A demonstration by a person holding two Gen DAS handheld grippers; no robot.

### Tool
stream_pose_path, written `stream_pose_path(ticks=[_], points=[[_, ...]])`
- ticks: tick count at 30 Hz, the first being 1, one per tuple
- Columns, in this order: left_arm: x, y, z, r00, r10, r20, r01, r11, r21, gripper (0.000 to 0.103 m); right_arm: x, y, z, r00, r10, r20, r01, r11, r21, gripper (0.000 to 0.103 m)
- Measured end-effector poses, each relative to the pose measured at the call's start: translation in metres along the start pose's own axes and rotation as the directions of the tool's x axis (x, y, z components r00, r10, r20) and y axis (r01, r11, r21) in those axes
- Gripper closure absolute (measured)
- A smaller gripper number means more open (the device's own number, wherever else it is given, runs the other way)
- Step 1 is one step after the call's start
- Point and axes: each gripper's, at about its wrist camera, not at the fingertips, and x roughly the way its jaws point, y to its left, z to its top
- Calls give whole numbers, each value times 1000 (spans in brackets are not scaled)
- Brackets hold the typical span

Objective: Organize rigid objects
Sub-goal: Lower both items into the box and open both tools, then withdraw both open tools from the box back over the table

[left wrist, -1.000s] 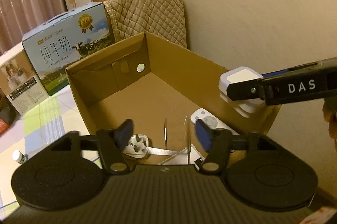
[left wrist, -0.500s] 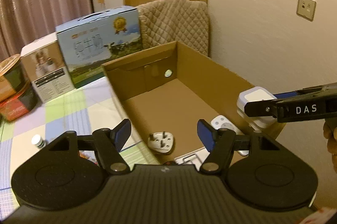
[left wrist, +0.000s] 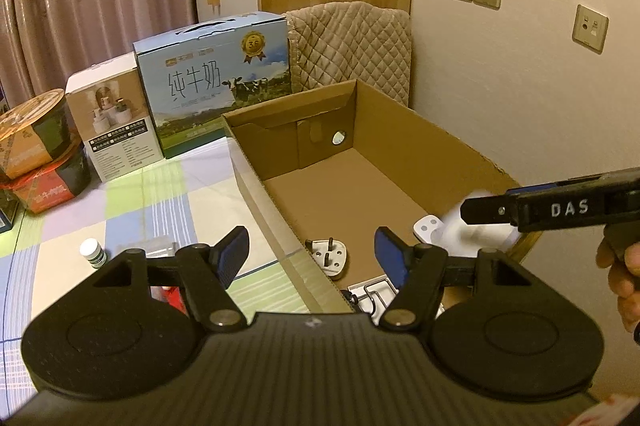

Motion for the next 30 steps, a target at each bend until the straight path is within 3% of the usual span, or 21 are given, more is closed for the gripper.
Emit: stream_pose_path(ticks=[2, 17, 30], points=[[-4, 2, -2, 1000, 4, 1, -4, 1000, -8, 37, -5, 0, 0, 1000, 1, 23, -1, 1000, 19, 21], [-69, 42, -43, 994, 107, 3, -105, 987, -124, 34, -53, 39, -8, 997, 38, 71, -36, 999, -28, 21], [-152, 95, -105, 968, 249, -38, -251, 939, -234, 29, -83, 115, -48, 991, 118, 67, -107, 984, -144, 21]])
